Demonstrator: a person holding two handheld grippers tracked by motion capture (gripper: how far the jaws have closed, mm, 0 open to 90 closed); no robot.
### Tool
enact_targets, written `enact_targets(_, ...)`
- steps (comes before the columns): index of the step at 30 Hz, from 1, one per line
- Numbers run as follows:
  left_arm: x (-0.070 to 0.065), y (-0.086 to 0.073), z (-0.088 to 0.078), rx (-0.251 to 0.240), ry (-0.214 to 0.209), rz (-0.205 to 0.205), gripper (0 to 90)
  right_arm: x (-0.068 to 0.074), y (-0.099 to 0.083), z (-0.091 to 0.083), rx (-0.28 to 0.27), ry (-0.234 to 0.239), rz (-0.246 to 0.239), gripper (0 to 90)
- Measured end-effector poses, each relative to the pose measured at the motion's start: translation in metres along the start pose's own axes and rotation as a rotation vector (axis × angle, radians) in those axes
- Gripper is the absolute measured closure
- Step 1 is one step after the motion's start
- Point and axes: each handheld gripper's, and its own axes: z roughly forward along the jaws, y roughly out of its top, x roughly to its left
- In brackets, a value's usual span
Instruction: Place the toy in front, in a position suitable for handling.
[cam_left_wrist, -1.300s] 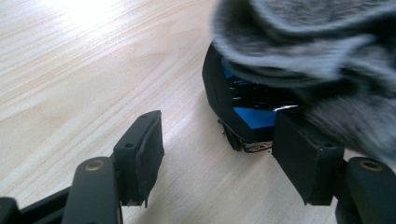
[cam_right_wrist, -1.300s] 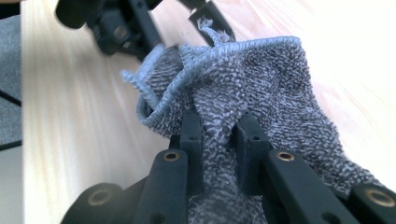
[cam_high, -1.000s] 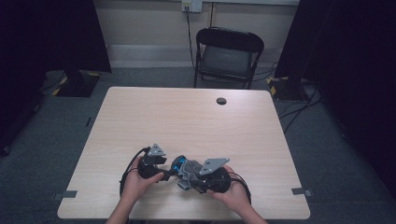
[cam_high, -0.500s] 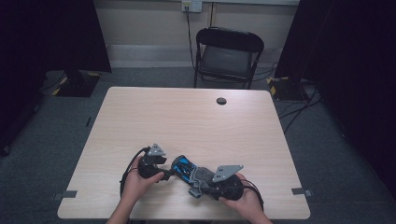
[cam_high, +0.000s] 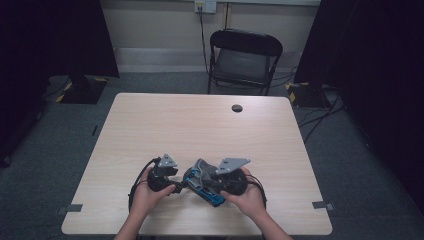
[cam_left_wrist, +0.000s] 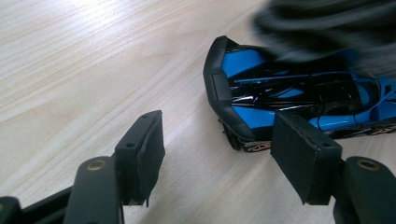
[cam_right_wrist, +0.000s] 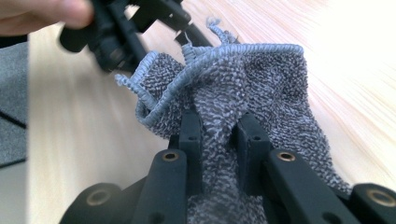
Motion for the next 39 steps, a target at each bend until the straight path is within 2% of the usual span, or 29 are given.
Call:
enact_targets(3,0.001,0.000,0.000,-0.001,0.000,0.005,35.0,-0.004,0.011,0.020,0.012,-0.009,0.006,75.6)
enact_targets(5,0.001,0.000,0.001,-0.003,-0.008,-0.004,34.8,-0.007,0.017,0.032,0.024,0.001,0.020,75.6)
enact_targets(9,0.004,-0.001,0.000,-0.008,-0.006,-0.011,34.8,-0.005,0.022,0.048,0.077,0.006,0.004,74.9)
enact_targets(12,0.005,-0.002,0.000,-0.012,-0.006,-0.014,34.7,-0.006,0.021,0.051,0.073,0.011,0.012,74.8)
enact_targets(20,0.005,-0.003,0.000,-0.009,-0.003,-0.024,33.9,0.001,0.013,0.034,0.071,0.022,-0.003,74.9)
enact_targets(29,0.002,-0.001,-0.001,-0.004,0.016,-0.004,34.7,0.009,-0.012,0.005,0.060,0.041,-0.014,74.9)
enact_targets(39,0.001,0.000,0.000,0.000,0.028,-0.003,34.8,0.018,-0.040,-0.013,0.071,0.056,-0.021,74.9)
